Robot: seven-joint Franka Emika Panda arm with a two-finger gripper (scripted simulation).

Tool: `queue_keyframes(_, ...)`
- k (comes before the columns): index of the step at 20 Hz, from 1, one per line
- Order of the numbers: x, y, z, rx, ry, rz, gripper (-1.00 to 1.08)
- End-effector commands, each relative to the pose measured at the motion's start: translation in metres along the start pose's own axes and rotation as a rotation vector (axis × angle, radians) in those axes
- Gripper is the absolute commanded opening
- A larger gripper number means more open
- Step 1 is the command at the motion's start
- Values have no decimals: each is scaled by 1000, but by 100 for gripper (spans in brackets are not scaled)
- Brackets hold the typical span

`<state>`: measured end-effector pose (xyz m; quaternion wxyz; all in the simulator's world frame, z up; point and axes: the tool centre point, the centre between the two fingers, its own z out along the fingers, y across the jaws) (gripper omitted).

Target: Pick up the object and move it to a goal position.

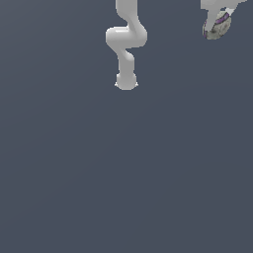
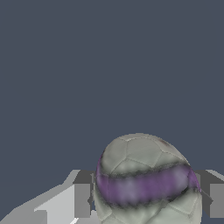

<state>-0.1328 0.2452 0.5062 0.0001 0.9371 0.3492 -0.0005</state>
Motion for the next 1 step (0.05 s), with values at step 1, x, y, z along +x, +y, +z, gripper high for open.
queue_keyframes(1,0,1,0,0,1,1,-100)
